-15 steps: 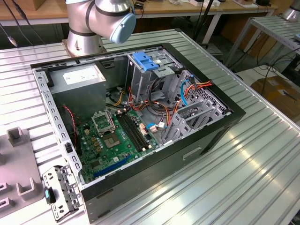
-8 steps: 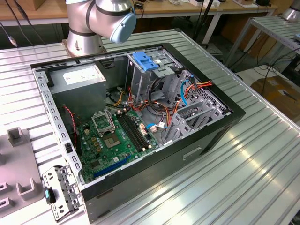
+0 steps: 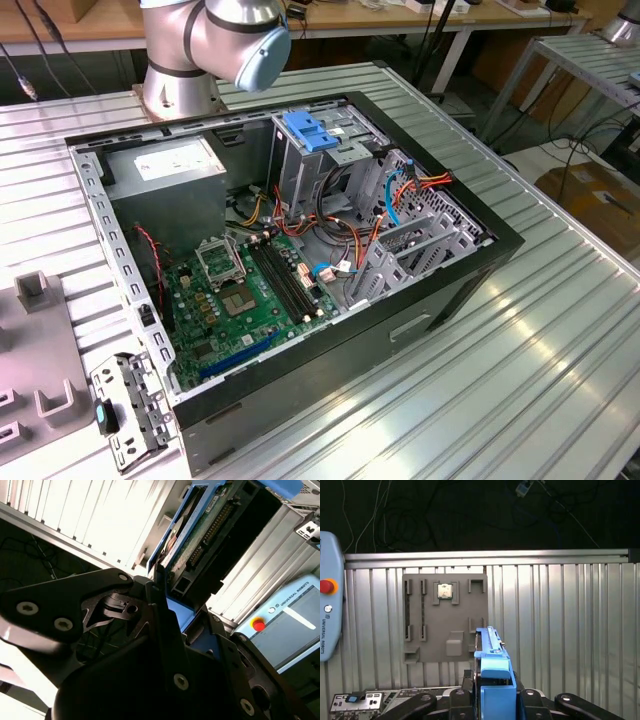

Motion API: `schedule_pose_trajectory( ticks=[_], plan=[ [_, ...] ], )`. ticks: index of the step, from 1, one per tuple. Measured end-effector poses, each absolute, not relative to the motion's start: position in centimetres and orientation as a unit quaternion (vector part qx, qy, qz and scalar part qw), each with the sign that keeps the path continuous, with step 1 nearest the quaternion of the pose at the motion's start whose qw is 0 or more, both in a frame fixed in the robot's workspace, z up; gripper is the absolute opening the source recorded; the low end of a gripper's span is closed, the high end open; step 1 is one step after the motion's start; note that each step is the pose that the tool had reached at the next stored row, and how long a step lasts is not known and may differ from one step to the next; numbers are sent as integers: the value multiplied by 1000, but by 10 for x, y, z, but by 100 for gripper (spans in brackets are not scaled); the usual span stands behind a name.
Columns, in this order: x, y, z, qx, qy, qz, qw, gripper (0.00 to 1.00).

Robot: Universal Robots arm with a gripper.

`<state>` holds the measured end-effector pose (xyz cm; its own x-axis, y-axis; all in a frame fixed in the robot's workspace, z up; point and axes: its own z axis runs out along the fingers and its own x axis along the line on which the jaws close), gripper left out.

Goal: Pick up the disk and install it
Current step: 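Pick up the disk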

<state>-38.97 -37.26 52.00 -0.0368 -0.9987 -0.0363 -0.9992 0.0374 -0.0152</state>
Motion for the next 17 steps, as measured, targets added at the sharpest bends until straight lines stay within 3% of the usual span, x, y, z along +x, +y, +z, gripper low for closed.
schedule_pose_trajectory(
  ticks=[17],
  plan=[
    [-367,-375,520,-694,720,7,18,37]
  ],
)
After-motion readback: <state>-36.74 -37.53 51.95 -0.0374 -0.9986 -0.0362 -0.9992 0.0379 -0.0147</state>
